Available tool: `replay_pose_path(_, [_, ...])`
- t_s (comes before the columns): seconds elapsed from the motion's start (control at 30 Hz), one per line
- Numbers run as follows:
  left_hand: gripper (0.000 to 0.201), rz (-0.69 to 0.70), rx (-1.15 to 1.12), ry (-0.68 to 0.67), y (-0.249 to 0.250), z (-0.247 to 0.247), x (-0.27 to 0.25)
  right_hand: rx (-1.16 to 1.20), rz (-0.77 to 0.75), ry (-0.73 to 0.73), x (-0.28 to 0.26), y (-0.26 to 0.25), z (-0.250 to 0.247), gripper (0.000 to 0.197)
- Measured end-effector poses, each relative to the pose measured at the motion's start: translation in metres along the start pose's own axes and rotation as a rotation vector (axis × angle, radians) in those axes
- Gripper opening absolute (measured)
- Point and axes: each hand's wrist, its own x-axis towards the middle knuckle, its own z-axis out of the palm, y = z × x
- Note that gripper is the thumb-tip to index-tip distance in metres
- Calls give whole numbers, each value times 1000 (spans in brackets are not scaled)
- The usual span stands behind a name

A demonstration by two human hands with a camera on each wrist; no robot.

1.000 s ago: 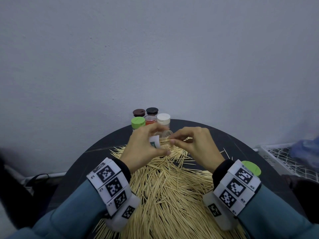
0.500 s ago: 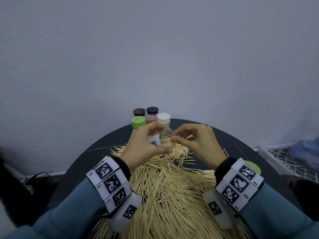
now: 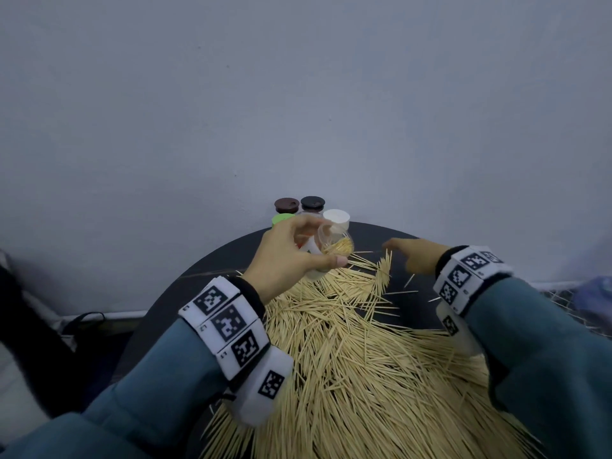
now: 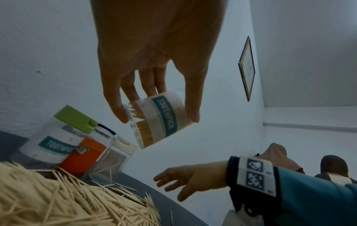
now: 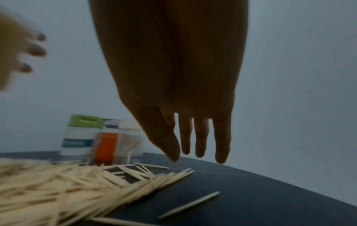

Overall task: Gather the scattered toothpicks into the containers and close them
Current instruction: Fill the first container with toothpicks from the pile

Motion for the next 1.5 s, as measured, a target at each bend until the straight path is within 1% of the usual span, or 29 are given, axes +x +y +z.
replay_pose_path(0.13, [58, -37, -35, 41, -6, -10, 8, -83, 46, -35, 28, 1, 4, 67])
replay_pose_path(0.27, [56, -59, -82, 57, -7, -18, 13, -133, 8, -101, 45, -16, 6, 70])
replay_pose_path(0.37, [52, -53, -92, 56, -5, -20, 14, -183, 8, -170, 48, -29, 8, 75])
replay_pose_path(0.43, [53, -54, -97, 59, -4, -21, 14, -208, 6, -155, 46, -35, 10, 70])
replay_pose_path(0.53, [53, -57, -90, 66, -3, -21, 14, -210, -4, -125, 36, -39, 14, 58])
replay_pose_path(0.63, [51, -51, -87, 58, -3, -20, 14, -202, -17, -137, 17, -41, 15, 52])
replay_pose_path(0.73, [55, -55, -85, 43, -2, -18, 11, -207, -62, -163, -3, -42, 16, 46])
replay_pose_path(0.87, [58, -38, -83, 15, 0, -14, 7, -215, -128, -200, -27, -41, 18, 42])
replay_pose_path(0.93, [58, -17, -73, 0, 1, -11, 4, -192, -143, -200, -38, -39, 16, 43])
replay_pose_path(1.0, [59, -6, -60, -15, 1, -8, 2, -136, -152, -166, -45, -34, 13, 44])
replay_pose_path(1.03, [59, -4, -55, -20, 1, -7, 2, -94, -152, -125, -48, -30, 11, 44])
replay_pose_path(1.1, [60, 4, -41, -28, 1, -5, 1, 2, -101, -33, -50, -22, 12, 47])
replay_pose_path(1.13, [61, 7, -34, -31, 0, -5, 1, 29, -50, -13, -50, -19, 13, 49])
replay_pose_path(1.2, [62, 6, -28, -34, -1, -4, 1, 31, 59, -57, -47, -16, 18, 51])
replay_pose_path(1.23, [62, 6, -25, -34, -1, -4, 1, 20, 90, -92, -46, -17, 20, 48])
replay_pose_path(1.27, [61, 5, -21, -34, -1, -4, 1, 19, 99, -111, -45, -19, 22, 45])
replay_pose_path(1.37, [61, 4, -14, -28, -2, -4, 2, 55, 93, -114, -42, -30, 25, 47])
replay_pose_path(1.43, [62, -1, -17, -25, -3, -4, 2, 63, 74, -133, -40, -37, 27, 60])
replay_pose_path(1.5, [63, -3, -21, -25, -3, -4, 2, 39, 65, -134, -40, -44, 28, 65])
